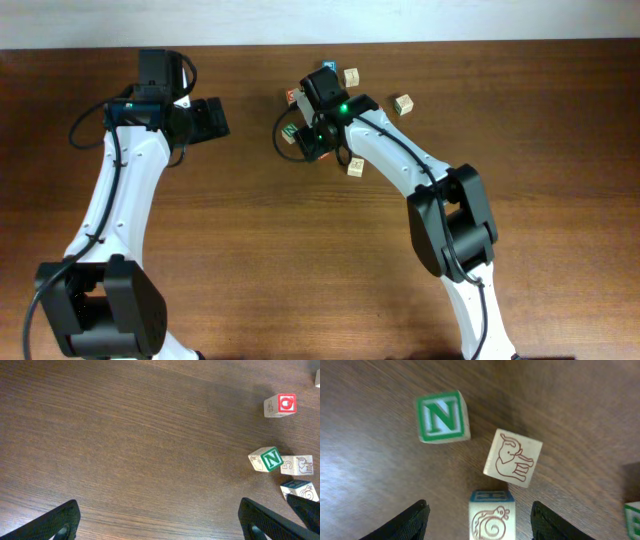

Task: Rotate 4 blocks

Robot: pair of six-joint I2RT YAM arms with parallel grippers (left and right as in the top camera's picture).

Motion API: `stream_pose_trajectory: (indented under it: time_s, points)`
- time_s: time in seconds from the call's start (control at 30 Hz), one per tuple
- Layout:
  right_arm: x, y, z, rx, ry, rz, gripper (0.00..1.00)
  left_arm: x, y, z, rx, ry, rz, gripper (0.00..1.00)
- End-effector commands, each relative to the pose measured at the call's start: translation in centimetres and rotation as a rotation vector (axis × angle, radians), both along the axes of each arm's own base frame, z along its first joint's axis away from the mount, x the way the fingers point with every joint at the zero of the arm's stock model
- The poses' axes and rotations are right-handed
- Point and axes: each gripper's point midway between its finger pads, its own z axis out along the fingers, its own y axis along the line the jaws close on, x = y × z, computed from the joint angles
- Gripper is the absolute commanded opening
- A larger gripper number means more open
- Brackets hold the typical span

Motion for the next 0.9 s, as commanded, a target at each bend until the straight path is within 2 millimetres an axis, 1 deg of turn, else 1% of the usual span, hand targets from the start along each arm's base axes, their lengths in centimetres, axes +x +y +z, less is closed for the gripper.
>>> stream_pose_trajectory:
  time_s: [0.0,0.03,0.07,0.13,0.17,0.2,0.27,0.33,0.4,0.47,0.5,0.53,0.57,0.6,0.63,0.67,0.7,0.77,0.83,0.87]
  points:
    - [0.9,-0.6,-0.9,-0.018,-0.007,-0.058,0.61,-0.1,-0.3,0.1,-0.021,0.011,0.007,0.99]
    - [0.9,-0.7,-1.5,-0.023,-0.001,-0.063,0.6,-0.2,-0.3,0.0,-0.021,0.017,0.007,0.99]
    - [0.8,-0.7,-1.6,-0.025,0.003,-0.063,0.57,-0.4,-0.3,-0.1,-0.02,0.023,0.008,0.99]
    - [0.4,-0.8,-1.7,-0.023,0.026,-0.089,0.48,-0.5,-0.2,-0.2,-0.017,0.03,0.009,0.99]
    - [0.0,-1.0,-1.6,-0.02,0.054,-0.129,0.41,-0.6,-0.2,-0.2,-0.017,0.033,0.009,0.99]
    - [-0.6,-1.3,-1.7,-0.017,0.094,-0.183,0.36,-0.6,-0.2,-0.2,-0.017,0.035,0.008,0.99]
    - [-1.4,-1.7,-2.0,-0.017,0.143,-0.255,0.32,-0.6,-0.2,-0.2,-0.017,0.034,0.009,0.99]
    - [-2.1,-2.1,-1.8,-0.013,0.18,-0.314,0.28,-0.6,-0.2,-0.2,-0.017,0.034,0.009,0.99]
    - [-3.6,-2.2,-1.8,-0.004,0.258,-0.366,0.26,-0.6,-0.2,-0.2,-0.017,0.034,0.009,0.99]
    - [-5.2,-2.1,-2.0,0.002,0.334,-0.368,0.24,-0.6,-0.2,-0.2,-0.017,0.034,0.009,0.99]
    - [-6.4,-2.5,-2.2,-0.012,0.393,-0.409,0.24,-0.6,-0.2,-0.2,-0.017,0.035,0.009,0.99]
    - [-7.1,-2.9,-2.2,-0.028,0.421,-0.432,0.27,-0.6,-0.2,-0.2,-0.017,0.034,0.009,0.99]
    - [-7.3,-3.0,-2.3,-0.035,0.428,-0.433,0.38,-0.6,-0.2,-0.2,-0.016,0.034,0.009,0.99]
    - [-7.1,-3.0,-2.0,-0.036,0.42,-0.431,0.45,-0.6,-0.2,-0.2,-0.014,0.034,0.011,0.99]
    - [-6.1,-3.1,-1.2,-0.029,0.385,-0.432,0.55,-0.6,-0.1,-0.2,-0.014,0.034,0.011,0.99]
    - [-4.4,-2.8,0.5,0.0,0.328,-0.405,0.63,-0.6,-0.1,-0.2,-0.011,0.033,0.013,0.99]
    - [-1.8,-2.4,2.5,0.036,0.224,-0.37,0.64,-0.6,-0.1,-0.2,-0.011,0.032,0.012,0.99]
    - [1.4,-2.1,4.0,0.059,0.077,-0.346,0.67,-0.5,-0.1,-0.1,-0.011,0.029,0.012,0.99]
    - [3.7,-1.5,3.6,0.084,-0.005,-0.342,0.66,-0.5,-0.1,-0.1,-0.011,0.03,0.012,0.99]
    - [4.7,-1.0,3.2,0.106,-0.037,-0.341,0.64,-0.5,-0.1,-0.1,-0.011,0.03,0.012,0.99]
